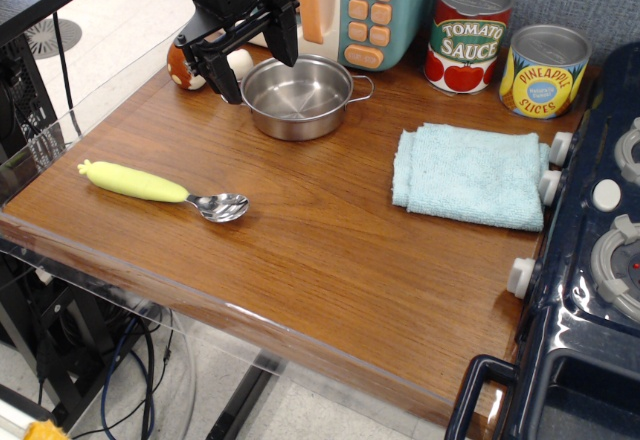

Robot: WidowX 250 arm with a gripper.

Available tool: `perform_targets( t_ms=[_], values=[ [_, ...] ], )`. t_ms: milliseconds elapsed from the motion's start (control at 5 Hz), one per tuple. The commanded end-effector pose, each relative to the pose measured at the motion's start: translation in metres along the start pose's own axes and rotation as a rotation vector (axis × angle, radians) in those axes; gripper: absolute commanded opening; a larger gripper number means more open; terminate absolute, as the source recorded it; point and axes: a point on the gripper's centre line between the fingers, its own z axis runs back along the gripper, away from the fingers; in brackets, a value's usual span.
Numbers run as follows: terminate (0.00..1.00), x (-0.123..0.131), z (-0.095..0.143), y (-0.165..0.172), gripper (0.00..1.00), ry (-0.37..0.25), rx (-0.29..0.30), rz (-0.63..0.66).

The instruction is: Move the napkin to the bottom right of the table near the stove.

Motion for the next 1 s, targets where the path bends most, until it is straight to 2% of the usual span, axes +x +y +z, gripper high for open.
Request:
perform_targets(
  t_ms=[0, 400, 800],
  values=[
    [0.00, 0.000, 0.000, 0.000, 1.00, 0.000, 0.000, 0.000],
    [0.00, -0.024, 0.015, -0.033, 1.00, 0.033, -0.018, -0.170],
    [0.00, -0.076, 0.024, -0.077, 1.00, 0.024, 0.019, -0.439]
  ],
)
